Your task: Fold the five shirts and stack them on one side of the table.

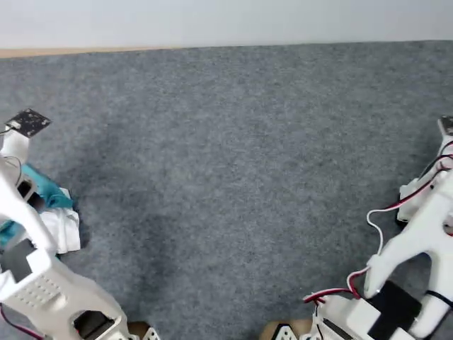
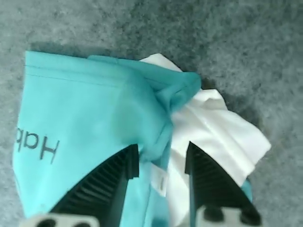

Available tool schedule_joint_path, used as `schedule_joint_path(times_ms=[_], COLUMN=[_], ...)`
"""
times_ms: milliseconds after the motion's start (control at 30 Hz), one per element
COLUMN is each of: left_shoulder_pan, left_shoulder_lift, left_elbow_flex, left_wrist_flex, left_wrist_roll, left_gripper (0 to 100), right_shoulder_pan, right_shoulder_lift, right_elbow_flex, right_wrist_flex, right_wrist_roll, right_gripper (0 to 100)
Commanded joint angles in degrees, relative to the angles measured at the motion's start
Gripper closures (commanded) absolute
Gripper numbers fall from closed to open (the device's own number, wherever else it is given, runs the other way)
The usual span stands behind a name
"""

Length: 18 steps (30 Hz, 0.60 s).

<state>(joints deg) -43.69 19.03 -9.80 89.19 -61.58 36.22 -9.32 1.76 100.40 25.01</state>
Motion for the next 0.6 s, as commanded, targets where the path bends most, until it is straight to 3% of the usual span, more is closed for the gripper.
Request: schedule_joint_path(times_ms=[0, 133, 367, 567], left_shoulder_pan=[-0.2, -0.3, 1.0, 1.9], left_shoulder_lift=[1.2, 3.6, 5.9, 0.0], left_elbow_flex=[-3.0, -3.6, -3.6, -10.2], left_wrist_flex=[-2.4, -5.4, -6.9, -3.4], left_wrist_roll=[-0.4, -0.3, -0.3, 0.0], left_gripper=[83, 84, 100, 100], right_shoulder_pan=[-0.6, -0.6, -0.6, -0.6], right_shoulder_lift=[-3.0, -3.0, -3.0, -3.2], right_elbow_flex=[-0.6, -0.6, -0.6, -0.7], right_wrist_flex=[2.4, 2.4, 2.4, 2.5], right_wrist_roll=[-0.6, -0.6, -0.6, -0.6], right_gripper=[98.9, 98.9, 98.9, 98.9])
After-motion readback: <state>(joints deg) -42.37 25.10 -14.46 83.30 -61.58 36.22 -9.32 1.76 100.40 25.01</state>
